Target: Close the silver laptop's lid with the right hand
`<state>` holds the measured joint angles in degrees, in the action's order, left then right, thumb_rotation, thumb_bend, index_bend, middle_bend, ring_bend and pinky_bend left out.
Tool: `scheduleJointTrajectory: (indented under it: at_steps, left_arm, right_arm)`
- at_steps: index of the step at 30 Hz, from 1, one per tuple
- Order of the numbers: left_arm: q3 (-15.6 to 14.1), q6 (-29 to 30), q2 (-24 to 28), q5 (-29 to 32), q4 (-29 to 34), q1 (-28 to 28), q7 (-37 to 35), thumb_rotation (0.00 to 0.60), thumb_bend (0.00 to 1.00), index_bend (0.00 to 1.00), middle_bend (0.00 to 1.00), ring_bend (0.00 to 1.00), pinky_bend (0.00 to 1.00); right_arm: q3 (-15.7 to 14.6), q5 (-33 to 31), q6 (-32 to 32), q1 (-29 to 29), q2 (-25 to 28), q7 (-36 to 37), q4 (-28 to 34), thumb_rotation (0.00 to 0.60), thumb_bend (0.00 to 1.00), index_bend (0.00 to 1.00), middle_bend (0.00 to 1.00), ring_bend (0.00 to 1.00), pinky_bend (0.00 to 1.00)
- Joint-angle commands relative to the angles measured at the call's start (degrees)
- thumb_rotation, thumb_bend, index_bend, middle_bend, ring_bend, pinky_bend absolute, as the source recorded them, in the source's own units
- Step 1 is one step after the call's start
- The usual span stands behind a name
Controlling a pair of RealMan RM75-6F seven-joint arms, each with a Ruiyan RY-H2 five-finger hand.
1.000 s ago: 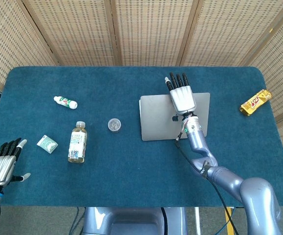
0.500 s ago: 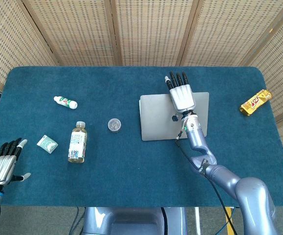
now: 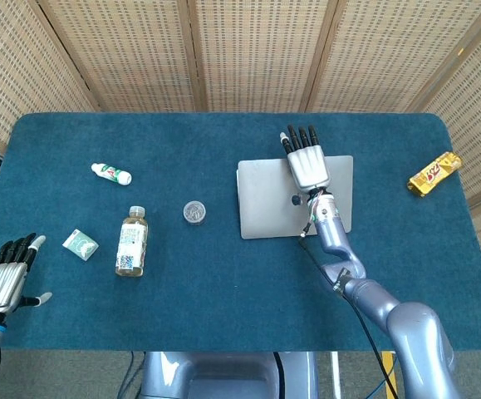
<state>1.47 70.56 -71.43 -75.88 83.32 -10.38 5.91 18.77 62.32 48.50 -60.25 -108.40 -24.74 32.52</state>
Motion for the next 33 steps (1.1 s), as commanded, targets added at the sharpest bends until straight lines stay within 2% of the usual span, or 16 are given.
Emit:
scheduleJointTrajectory:
  at_steps: [1,9,33]
  left_arm:
    - [0.02,0.02,0.00,0.07,-0.04,0.03,-0.05,0.600,0.00,0.00,0.00,0.00,0.00]
    - [0.03,0.07,-0.01,0.21,-0.04,0.06,0.05,0.600,0.00,0.00,0.00,0.00,0.00]
    - [0.10,-0.38,-0.19,0.95,-0.18,-0.03,0.62,0.600,0.00,0.00,0.00,0.00,0.00]
  right_arm:
    - [-0.07,0.44,-0.97,-0.57,-1.11,1.01,-2.13,0.600,0.00,0.00,0.00,0.00,0.00]
    - [-0.18,1.48,-2.48,-1.39,-2.87,3.34,-6.21,0.600,0.00,0.00,0.00,0.00,0.00]
    - [-0.18,3.31,-5.48,-2.43,-5.43,6.53,-12.75,0.600,0.00,0.00,0.00,0.00,0.00]
